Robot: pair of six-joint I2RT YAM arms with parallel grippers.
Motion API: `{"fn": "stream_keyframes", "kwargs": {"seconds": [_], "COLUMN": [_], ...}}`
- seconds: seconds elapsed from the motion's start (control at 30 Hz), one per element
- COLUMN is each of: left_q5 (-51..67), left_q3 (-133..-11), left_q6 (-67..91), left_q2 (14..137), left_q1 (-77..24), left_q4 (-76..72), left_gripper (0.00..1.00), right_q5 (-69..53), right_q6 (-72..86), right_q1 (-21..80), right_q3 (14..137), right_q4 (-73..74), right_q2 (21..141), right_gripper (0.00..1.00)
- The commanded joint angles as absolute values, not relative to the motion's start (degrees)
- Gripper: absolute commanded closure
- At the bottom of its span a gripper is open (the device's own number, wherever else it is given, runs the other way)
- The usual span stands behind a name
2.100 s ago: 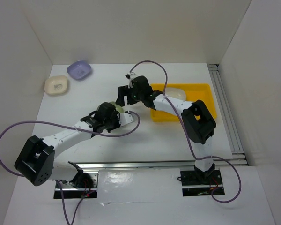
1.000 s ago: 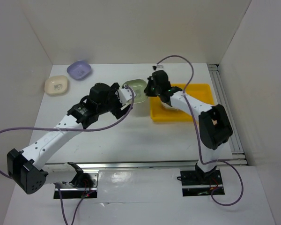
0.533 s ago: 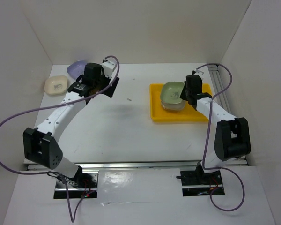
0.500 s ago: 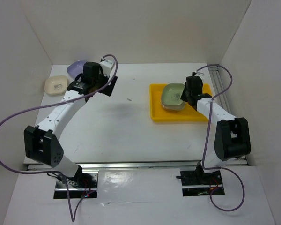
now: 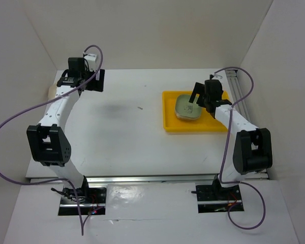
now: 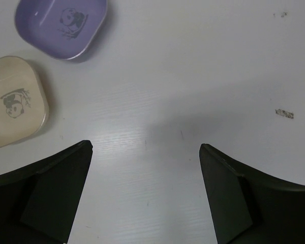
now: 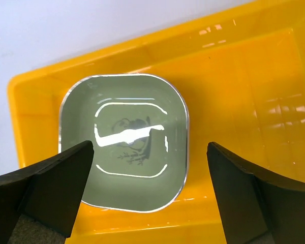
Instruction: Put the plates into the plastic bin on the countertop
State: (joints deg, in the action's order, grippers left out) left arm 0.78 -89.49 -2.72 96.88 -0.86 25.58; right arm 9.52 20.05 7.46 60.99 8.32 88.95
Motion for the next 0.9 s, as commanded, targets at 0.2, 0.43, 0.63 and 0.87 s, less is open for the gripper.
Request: {"fn": "stream_keyframes", "kwargs": {"seconds": [0.2, 0.43, 0.63, 0.87], "left_q5": [4.2, 3.7, 1.1, -0.7], "left_q3": [-100.5, -112.6, -119.9, -120.3], "left_q6": [0.8, -2.5, -1.9, -0.7], "left_q2": [107.2, 121.0, 132.9, 137.7], "left_q1": [9.5, 11.9, 13.4, 15.3], "left_q4": [21.5, 19.5, 20.0, 21.3], "left_gripper": [0.00, 0.00, 0.00, 0.03], "right_q5": [5.0, 1.6, 5.7, 10.7], "right_q6": [18.4, 17.8, 17.8, 17.3], "right_q1": [10.9, 14.9, 20.7, 25.3], "right_q3": [60.4, 57.0, 54.2, 53.6], "right_q4": [3.1, 0.9, -1.5, -2.1], "right_q2": [79.2, 76.8, 75.8, 76.9], "right_gripper": [0.00, 0.00, 0.00, 0.00]}}
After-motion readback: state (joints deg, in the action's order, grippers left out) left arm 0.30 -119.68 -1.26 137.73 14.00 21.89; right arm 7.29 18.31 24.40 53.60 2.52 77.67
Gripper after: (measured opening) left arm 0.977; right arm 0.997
